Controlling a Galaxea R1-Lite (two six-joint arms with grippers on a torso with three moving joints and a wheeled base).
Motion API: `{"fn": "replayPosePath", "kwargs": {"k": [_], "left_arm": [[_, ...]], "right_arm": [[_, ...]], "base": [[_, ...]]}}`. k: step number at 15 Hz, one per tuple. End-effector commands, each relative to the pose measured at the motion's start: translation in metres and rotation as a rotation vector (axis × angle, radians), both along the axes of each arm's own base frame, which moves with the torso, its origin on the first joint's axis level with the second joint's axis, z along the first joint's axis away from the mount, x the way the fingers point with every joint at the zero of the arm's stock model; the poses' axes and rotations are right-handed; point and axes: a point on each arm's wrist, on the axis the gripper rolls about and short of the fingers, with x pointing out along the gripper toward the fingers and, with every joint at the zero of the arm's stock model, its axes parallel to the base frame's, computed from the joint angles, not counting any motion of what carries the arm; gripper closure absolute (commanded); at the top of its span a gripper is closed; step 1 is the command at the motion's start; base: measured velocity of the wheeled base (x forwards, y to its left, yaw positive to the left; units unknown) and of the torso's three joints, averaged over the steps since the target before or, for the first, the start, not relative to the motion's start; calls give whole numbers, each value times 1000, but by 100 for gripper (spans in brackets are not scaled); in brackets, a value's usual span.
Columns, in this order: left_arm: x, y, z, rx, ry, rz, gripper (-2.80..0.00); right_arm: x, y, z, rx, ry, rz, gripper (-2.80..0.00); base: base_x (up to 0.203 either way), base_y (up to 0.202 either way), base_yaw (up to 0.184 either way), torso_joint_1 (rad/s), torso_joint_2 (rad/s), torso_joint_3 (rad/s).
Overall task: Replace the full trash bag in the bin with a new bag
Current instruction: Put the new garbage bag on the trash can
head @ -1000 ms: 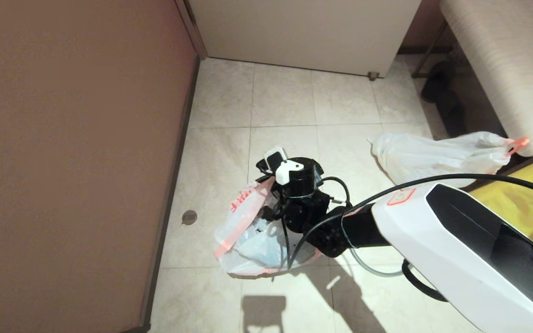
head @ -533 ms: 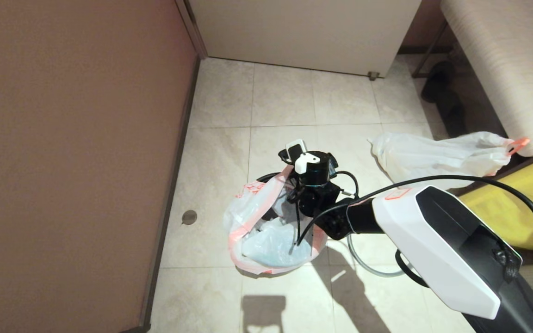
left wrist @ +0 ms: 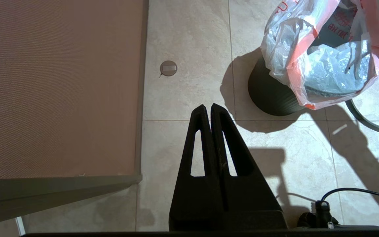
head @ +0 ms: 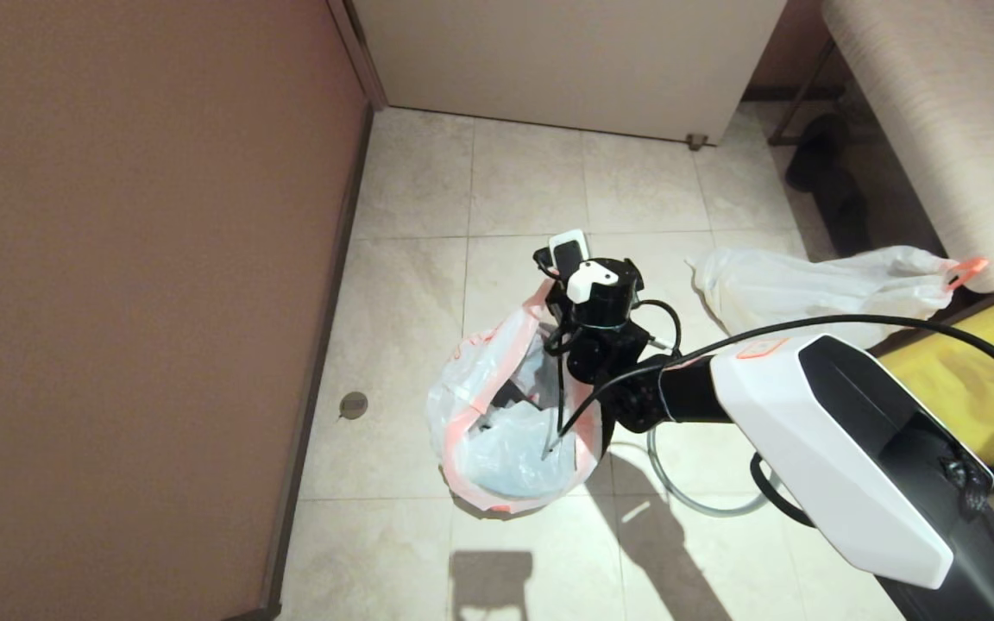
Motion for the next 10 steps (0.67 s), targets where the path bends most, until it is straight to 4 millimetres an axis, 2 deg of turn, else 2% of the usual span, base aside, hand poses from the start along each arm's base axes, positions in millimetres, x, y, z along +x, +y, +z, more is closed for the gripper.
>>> {"fn": "replayPosePath", "kwargs": {"k": [1,3,7,10], "left_arm": [[0,0,0,0,1,1,0],[0,0,0,0,1,1,0],[0,0,0,0,1,1,0],[0,0,0,0,1,1,0]], "right_arm": [[-3,-3,10,5,-10,-6,-280],[-13,-3,6,-29,33,14,-280],[-57,-5,-6,-144,181,123,-280],[-88,-7,1,-176,219,183,-280]], "base": [[0,0,0,0,0,0],[0,0,0,0,0,0],[0,0,0,0,0,0],[0,0,0,0,0,0]]}}
